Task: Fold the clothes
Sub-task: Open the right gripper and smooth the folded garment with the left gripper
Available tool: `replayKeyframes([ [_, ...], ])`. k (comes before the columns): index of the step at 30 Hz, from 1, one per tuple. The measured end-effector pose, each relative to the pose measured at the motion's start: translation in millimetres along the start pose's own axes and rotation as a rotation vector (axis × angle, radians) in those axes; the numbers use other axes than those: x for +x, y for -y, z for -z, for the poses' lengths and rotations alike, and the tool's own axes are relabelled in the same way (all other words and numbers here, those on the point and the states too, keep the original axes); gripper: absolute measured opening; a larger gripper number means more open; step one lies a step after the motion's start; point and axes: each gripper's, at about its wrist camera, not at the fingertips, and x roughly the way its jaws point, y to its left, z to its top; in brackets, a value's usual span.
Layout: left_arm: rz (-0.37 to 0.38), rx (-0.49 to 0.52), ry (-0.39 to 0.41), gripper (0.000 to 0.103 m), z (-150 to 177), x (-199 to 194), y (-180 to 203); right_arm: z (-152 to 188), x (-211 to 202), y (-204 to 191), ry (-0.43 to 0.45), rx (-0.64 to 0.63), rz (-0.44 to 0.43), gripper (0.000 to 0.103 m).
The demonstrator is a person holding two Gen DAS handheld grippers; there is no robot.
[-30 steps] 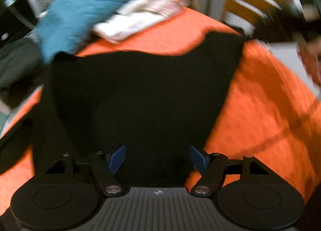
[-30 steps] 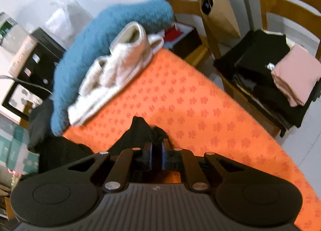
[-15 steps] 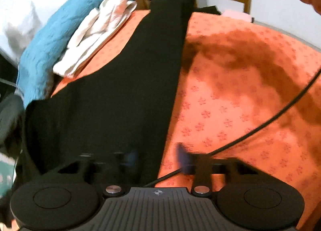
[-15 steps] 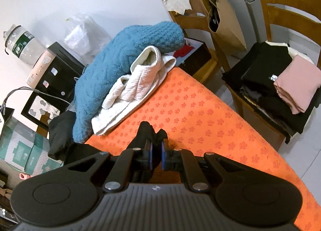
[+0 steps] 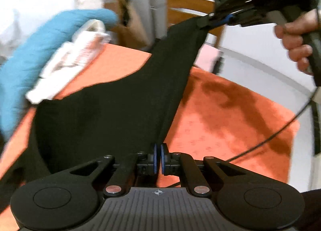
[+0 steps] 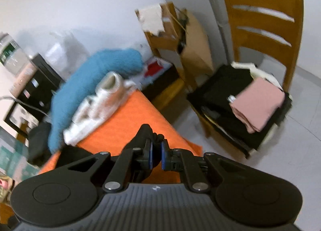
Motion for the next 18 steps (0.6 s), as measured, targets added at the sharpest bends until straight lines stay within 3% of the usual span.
replayKeyframes([
  [2,0.055,-0.004,-0.025,0.021,2.9,6.7,2.4,4.7,7.7,4.7,-0.027,-0.018,0.021,0.009],
  [7,0.037,-0.062,-0.028,0.043,16.6,-4.3,-13.7,16.5,26.9,16.4,-0.093,-0.064,0.075,0.011],
  [10,-0.007,-0.112,-0.017,0.05,23.9,-17.5,-26.5,23.6,38.4,23.5,-0.133,-0.092,0.107,0.016],
  [13,-0.044,-0.169,-0.019,0.052,32.4,-28.8,-38.0,30.4,49.4,30.2,-0.171,-0.12,0.138,0.029],
  [18,-0.114,-0.283,-0.02,0.059,58.3,-56.9,-58.4,20.0,22.9,17.1,-0.135,-0.178,0.119,0.045],
])
